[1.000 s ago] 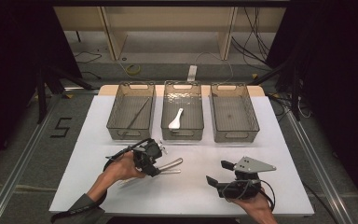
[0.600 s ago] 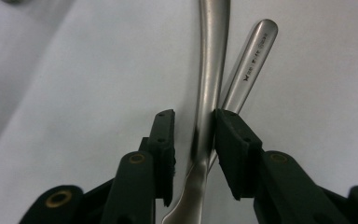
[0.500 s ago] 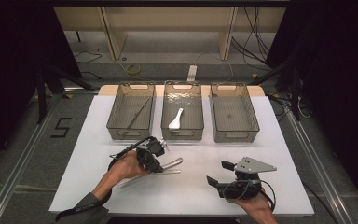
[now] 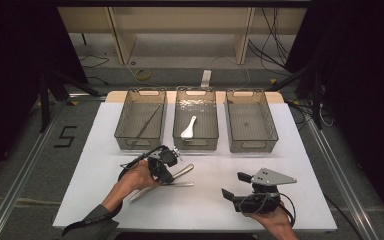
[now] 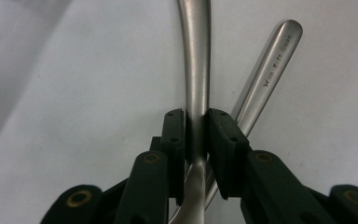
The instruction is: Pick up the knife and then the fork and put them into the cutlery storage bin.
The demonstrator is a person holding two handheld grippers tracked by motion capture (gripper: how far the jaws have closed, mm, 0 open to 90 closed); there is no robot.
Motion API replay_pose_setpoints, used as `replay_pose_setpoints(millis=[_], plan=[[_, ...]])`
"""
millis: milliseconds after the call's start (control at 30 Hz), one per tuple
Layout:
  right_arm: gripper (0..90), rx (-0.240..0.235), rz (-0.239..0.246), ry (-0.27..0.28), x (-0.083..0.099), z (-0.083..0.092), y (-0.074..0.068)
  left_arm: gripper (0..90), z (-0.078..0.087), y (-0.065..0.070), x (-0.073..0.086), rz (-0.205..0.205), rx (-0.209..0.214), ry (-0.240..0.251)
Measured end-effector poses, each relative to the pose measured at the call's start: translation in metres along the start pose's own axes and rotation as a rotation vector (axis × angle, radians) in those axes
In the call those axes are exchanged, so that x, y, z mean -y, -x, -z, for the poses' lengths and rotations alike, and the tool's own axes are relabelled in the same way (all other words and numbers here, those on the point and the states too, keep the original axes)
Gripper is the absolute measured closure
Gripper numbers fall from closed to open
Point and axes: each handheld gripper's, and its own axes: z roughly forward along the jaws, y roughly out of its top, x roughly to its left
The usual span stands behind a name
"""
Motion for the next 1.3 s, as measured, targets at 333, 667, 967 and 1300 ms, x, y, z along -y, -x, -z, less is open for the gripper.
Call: replay_pose_setpoints(millis=[333, 667, 967, 1300], plan=[[22.8, 0.0, -0.002, 0.0, 0.0, 0.0, 0.0, 79.7, 0.001, 0.002, 0.0, -0.027, -0.011, -0.002], [22.9, -0.003, -0.001, -0.001, 0.0, 0.0, 0.0, 80.1, 0.009, 0.003, 0.003, -0.037, 0.051, 0.01], [23.0, -0.012, 0.004, 0.001, -0.002, -0.002, -0.002, 80.2, 0.016, 0.008, 0.001, -0.047, 0.101, -0.006], [23.0, -0.064, 0.138, -0.032, -0.012, -0.018, -0.026, 80.1, 0.03, 0.029, -0.006, -0.084, 0.182, -0.013]])
